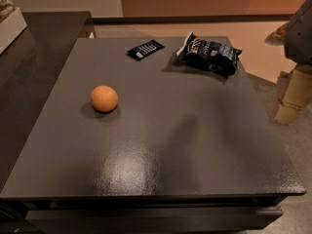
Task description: Move orange near rxbar blueberry
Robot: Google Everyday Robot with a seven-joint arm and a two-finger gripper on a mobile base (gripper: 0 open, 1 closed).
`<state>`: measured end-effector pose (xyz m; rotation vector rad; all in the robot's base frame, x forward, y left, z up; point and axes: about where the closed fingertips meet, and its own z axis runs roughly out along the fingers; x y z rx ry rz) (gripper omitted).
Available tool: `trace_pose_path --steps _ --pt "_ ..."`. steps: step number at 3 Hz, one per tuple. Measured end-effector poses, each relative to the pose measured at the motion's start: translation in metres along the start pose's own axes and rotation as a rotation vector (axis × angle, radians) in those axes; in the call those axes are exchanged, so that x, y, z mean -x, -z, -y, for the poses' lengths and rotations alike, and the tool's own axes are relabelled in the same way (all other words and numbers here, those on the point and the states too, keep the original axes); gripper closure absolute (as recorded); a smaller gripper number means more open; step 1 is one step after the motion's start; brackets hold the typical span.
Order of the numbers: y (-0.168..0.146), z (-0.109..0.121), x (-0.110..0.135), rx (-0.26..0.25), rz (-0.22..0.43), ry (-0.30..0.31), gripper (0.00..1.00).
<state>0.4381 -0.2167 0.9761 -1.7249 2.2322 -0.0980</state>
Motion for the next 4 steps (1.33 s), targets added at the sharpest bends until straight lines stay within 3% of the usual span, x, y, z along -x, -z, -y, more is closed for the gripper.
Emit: trace_pose_path --steps 1,2,3,4 --pt "0.000 0.000 0.000 0.000 0.000 0.000 0.00" --pt "0.000 0.003 0.007 0.022 0.053 0.006 0.00" --pt "-0.009 0.002 0.037 0.065 0.167 0.045 0.00" --pt "-0.023 -0.004 0.083 0.108 0.277 0.095 0.00"
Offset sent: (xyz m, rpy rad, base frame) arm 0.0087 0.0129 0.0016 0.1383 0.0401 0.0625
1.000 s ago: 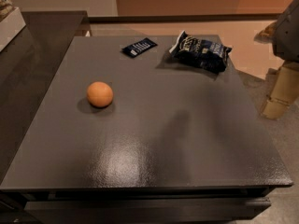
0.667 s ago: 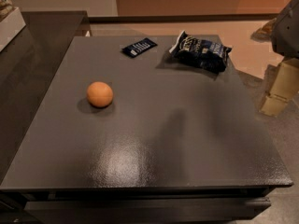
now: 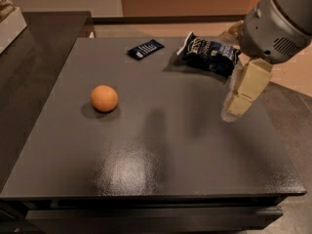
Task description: Move orange near rxbar blueberry
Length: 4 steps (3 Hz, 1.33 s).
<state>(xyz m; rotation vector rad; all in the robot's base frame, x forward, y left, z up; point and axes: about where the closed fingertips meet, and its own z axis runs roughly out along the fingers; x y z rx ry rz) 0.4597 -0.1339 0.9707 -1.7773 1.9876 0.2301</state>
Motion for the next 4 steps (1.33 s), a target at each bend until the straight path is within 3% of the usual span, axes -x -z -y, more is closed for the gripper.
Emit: trace_pose_path --steps 2,3,4 --pt "-0.056 -0.009 0.079 0.049 0.135 0.100 0.00" --pt "-0.081 -0.009 0.104 0.060 0.177 0.089 0.00" --pt "-0.108 -0.005 0.121 0.078 0.235 0.033 0.00"
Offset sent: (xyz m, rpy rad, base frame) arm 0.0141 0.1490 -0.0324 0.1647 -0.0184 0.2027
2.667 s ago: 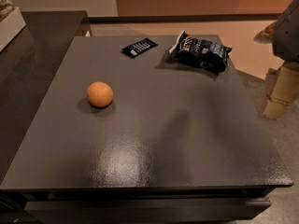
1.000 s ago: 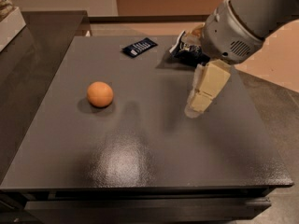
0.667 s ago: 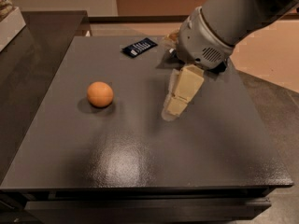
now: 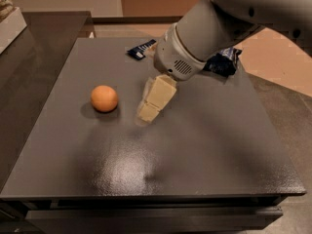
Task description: Move orange near rxbar blueberry
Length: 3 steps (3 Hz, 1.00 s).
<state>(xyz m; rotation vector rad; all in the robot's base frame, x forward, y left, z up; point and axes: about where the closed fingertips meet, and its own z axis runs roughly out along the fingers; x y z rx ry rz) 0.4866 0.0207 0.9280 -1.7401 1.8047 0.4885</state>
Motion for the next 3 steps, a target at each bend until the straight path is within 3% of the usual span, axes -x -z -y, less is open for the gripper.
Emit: trace_pose_path --steps 3 --pt "-0.070 0.008 0.023 0.029 0.124 -0.094 0.00"
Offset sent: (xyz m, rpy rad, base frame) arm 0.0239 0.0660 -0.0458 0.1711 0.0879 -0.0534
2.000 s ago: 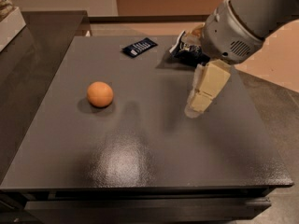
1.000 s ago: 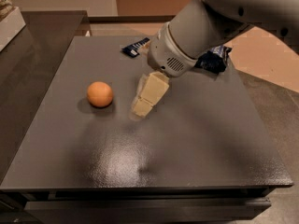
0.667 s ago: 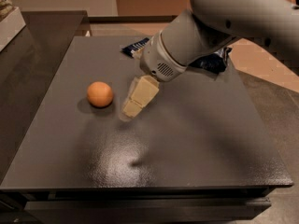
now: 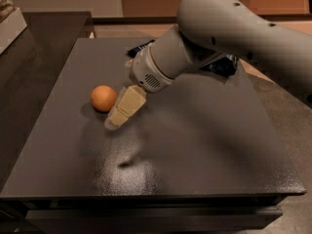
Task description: Move orange near rxbar blueberry
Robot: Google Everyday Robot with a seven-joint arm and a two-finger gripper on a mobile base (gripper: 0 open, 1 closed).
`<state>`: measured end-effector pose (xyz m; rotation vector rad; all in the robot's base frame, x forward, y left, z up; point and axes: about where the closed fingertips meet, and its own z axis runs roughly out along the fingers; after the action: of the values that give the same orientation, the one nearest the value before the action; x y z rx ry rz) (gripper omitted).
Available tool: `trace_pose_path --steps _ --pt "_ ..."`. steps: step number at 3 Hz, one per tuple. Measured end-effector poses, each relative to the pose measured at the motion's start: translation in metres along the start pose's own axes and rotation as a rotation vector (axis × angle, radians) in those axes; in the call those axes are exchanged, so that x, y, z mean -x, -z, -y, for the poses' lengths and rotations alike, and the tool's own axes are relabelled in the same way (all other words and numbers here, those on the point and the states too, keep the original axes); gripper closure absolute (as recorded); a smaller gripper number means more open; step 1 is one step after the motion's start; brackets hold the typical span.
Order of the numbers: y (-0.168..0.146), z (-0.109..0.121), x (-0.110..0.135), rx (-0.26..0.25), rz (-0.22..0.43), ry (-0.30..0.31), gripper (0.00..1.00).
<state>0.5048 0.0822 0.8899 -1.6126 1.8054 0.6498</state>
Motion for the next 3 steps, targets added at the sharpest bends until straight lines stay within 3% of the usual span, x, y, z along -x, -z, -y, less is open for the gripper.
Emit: trace_pose_path --steps 3 --pt "-0.051 0.000 0.008 0.040 0.006 -0.056 0.00"
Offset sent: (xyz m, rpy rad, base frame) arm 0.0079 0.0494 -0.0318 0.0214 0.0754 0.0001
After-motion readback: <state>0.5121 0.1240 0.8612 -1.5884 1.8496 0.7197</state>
